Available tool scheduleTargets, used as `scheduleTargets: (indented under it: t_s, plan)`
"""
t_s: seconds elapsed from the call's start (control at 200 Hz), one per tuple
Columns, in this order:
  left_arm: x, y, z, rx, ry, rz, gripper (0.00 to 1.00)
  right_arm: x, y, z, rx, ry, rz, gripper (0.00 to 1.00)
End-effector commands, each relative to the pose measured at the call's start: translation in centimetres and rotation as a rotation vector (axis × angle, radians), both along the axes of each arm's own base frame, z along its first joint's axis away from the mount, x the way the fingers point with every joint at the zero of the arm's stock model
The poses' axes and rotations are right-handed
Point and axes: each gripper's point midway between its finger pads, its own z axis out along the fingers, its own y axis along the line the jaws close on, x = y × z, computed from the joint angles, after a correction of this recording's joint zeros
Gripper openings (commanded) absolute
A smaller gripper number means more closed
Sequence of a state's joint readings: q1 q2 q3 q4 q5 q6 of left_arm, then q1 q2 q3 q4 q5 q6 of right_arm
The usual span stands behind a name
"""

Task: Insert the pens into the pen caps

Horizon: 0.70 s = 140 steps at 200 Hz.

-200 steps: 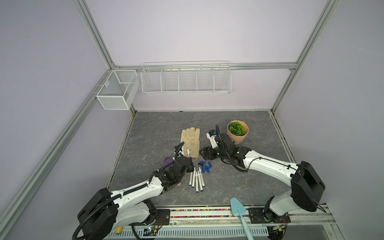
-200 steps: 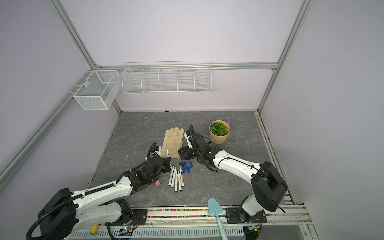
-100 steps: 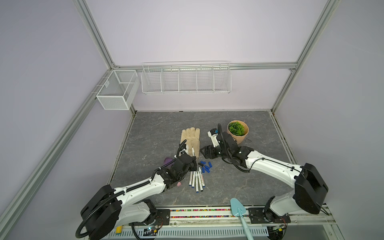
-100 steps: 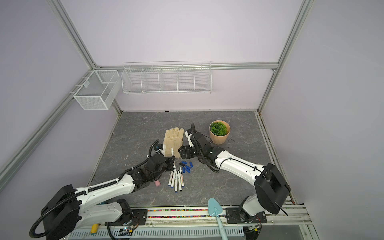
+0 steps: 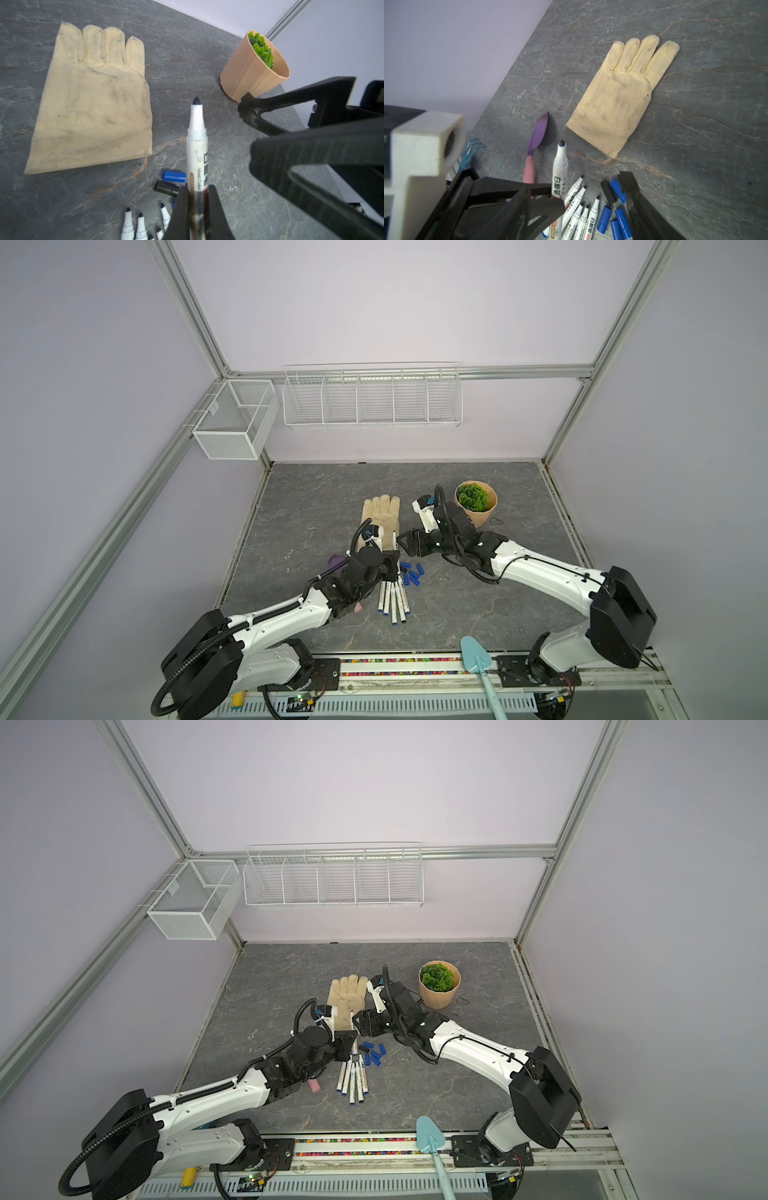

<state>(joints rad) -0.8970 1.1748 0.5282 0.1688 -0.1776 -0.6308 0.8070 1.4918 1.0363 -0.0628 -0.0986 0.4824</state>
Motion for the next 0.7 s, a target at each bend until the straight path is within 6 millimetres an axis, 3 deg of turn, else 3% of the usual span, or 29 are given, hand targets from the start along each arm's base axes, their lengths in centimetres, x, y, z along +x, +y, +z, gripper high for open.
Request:
scheduleTargets:
  t_s: [0.0, 0.455, 0.695]
  plan:
    - [-0.3, -0.6, 0.4, -0.011, -0.02, -0.037, 0.0, 0.1, 1.3, 1.0, 0.04, -0.004, 0.026, 0.68]
    - [-0.3, -0.8, 0.5, -0.015, -0.029, -0.045, 0.0, -0.3, 2.1, -0.6, 0.028, 0.04, 0.048, 0.54]
    - [-0.4, -1.5, 0.7, -0.003, -0.036, -0.066, 0.0, -0.4, 2.5, -1.1, 0.033, 0.046, 0.059, 0.41]
